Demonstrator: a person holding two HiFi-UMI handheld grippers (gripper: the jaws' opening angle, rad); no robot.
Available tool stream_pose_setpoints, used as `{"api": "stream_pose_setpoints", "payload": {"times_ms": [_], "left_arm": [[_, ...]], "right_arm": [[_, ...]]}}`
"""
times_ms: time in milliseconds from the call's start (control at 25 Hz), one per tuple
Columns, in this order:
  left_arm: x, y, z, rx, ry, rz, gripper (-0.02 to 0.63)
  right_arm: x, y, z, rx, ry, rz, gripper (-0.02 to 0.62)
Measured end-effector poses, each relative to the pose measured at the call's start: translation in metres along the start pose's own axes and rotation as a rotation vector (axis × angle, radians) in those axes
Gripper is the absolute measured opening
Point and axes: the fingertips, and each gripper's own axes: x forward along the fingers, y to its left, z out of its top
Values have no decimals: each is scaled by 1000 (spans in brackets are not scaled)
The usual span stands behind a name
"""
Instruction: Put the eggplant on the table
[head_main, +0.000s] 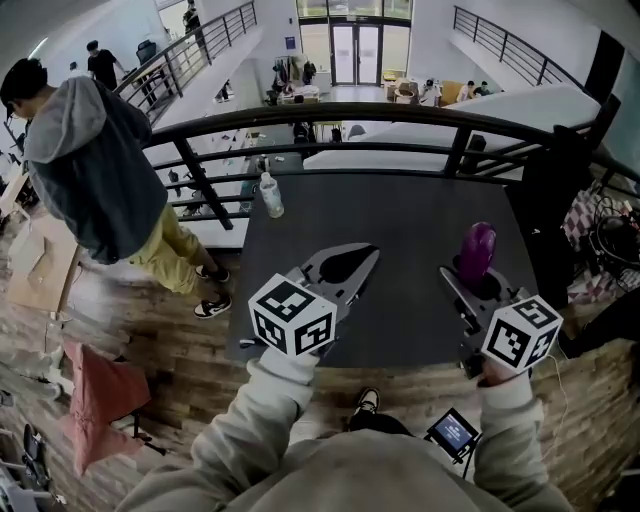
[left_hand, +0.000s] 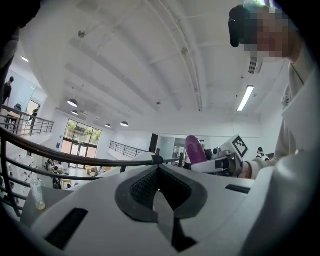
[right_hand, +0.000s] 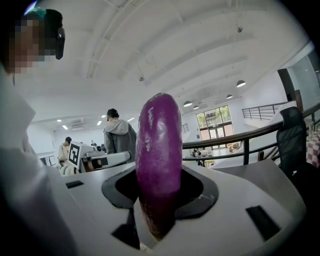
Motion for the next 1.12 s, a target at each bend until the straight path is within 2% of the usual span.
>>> {"api": "stream_pose_setpoints", "payload": {"times_ms": [400, 520, 760, 1000, 1120], "left_arm": [[87, 23, 10, 21, 24, 15, 5], [100, 29, 0, 24, 61, 16, 5], [107, 49, -18, 1, 129, 43, 5], [115, 72, -26, -6, 121, 52, 5], [124, 82, -15, 3, 112, 36, 5]], "right_arm": [[11, -93, 15, 41, 7, 14, 178], [18, -114, 13, 76, 6, 12, 178], [34, -136, 5, 142, -4, 34, 178], [48, -144, -7, 155, 3, 27, 178], [54, -146, 9, 142, -5, 7, 178]]}}
